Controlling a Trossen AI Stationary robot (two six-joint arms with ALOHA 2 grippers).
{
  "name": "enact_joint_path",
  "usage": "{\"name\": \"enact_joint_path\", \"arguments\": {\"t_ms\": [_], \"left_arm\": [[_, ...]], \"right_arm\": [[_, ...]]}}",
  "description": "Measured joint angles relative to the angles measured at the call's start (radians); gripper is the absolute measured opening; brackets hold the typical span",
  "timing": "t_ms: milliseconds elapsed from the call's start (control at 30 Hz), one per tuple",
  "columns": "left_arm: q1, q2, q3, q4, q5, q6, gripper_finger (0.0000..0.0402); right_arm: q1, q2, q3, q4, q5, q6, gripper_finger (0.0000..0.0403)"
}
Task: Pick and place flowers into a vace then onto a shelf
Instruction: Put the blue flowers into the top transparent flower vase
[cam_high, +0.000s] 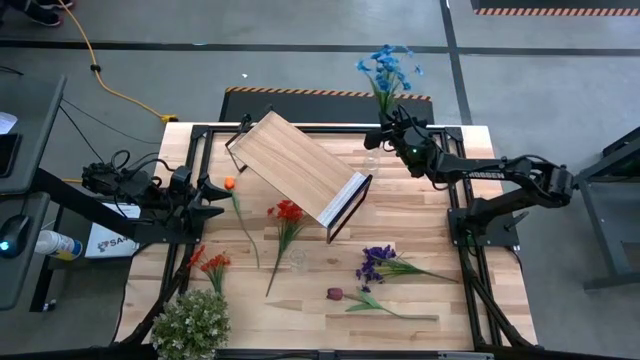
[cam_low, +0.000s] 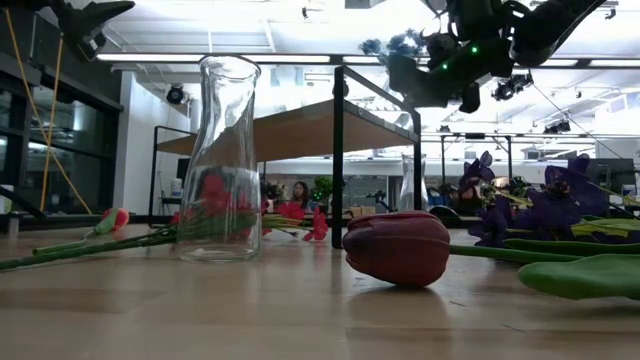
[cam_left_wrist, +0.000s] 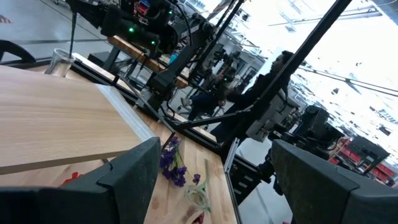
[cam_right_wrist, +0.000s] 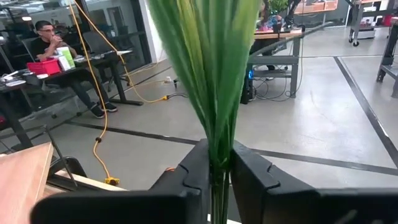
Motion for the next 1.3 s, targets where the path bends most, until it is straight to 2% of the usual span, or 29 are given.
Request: {"name": "enact_joint_path", "arguments": {"t_ms": [167,733,1033,1300], "left_arm": [[0.000,0.000,0.000,0.000,-0.001,0.000,0.0337],[0.000,0.000,0.000,0.000,0.000,-0.001,0.0337],[0.000,0.000,0.000,0.000,0.000,-0.001,0.0337],[0.000,0.000,0.000,0.000,0.000,-0.001,0.0337]], "right_arm": [[0.000,0.000,0.000,-0.009,-0.001,0.002,0.0065],[0.001,0.000,-0.001,-0.057,-0.058,0.037,0.0067],[0.001,0.000,-0.001,-0.181,-0.065,0.092,0.0067],[0.001,0.000,-0.001,-0.189,-0.103,0.097,0.0071]]}}
